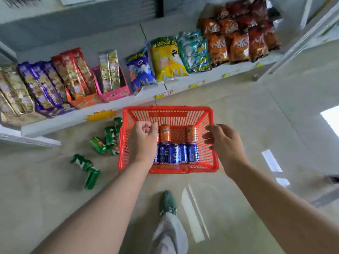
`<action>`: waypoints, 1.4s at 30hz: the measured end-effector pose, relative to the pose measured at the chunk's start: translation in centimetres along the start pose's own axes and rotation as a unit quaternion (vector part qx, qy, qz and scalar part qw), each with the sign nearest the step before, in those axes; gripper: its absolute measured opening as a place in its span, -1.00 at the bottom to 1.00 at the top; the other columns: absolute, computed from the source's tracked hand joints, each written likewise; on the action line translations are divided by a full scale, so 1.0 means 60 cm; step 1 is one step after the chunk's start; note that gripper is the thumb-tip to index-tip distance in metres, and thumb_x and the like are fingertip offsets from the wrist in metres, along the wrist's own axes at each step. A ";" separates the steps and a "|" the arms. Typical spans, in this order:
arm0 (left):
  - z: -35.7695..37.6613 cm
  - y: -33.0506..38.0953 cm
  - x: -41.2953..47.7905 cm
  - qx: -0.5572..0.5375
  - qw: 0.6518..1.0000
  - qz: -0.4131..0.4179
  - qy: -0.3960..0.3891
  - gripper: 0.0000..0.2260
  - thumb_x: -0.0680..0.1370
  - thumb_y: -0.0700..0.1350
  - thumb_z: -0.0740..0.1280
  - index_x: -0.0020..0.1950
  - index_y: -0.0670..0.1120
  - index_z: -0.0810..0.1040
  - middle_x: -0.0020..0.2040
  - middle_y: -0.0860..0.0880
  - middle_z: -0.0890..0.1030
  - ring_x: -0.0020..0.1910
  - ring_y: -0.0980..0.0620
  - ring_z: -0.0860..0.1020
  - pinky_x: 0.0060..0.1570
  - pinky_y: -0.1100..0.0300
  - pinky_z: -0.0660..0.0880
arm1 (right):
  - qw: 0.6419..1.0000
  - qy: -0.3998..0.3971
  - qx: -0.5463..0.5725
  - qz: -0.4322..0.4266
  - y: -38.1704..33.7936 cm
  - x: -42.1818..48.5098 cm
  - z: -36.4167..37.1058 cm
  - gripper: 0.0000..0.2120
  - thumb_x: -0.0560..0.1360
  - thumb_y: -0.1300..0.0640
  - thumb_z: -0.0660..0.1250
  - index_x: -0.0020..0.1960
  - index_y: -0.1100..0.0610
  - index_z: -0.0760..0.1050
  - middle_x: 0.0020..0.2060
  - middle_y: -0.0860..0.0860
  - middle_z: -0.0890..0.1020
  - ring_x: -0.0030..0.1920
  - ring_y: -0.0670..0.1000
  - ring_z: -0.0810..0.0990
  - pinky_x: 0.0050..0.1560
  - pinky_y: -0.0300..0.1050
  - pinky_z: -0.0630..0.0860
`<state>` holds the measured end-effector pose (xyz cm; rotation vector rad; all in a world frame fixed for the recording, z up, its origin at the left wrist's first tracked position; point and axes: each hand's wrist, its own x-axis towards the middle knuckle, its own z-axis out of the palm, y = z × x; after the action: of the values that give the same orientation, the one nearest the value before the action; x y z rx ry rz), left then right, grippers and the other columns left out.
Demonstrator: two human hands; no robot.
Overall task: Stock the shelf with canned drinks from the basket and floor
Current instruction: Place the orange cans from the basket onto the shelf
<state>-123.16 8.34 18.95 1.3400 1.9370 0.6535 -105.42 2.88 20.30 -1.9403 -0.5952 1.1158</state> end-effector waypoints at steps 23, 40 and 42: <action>0.459 -0.285 0.275 0.146 0.967 -0.143 -0.149 -0.57 0.54 0.15 0.29 0.26 -0.12 0.41 0.07 -0.03 0.53 0.00 -0.07 0.52 -0.09 0.17 0.42 | 0.927 -0.048 -0.372 0.022 0.349 0.477 0.175 -0.75 0.64 0.05 0.07 -0.06 0.10 0.48 -0.23 0.08 0.50 -0.33 0.00 0.45 -0.50 -0.29 0.21; 0.599 -0.354 0.325 0.187 0.950 -0.202 -0.146 -0.34 0.30 0.16 0.53 0.25 -0.16 0.44 0.18 -0.10 0.56 0.11 -0.13 0.57 -0.03 0.06 0.52 | 0.892 -0.039 -0.433 0.120 0.439 0.589 0.244 -0.38 0.44 0.10 0.49 0.37 0.21 0.28 0.09 0.09 0.53 0.16 0.13 0.55 0.02 -0.05 0.54; 0.577 -0.336 0.322 0.178 0.951 -0.200 -0.155 -0.36 0.31 0.14 0.54 0.23 -0.16 0.43 0.13 -0.07 0.56 0.09 -0.12 0.57 -0.07 0.08 0.50 | 0.891 -0.059 -0.435 0.117 0.408 0.579 0.229 -0.28 0.39 0.10 0.54 0.39 0.19 0.22 -0.11 0.04 0.47 -0.09 0.07 0.53 -0.26 -0.11 0.45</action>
<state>-113.17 20.32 -22.69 1.1161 2.0319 -0.1067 -99.79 19.43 -20.81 -2.7740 -1.0836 1.2362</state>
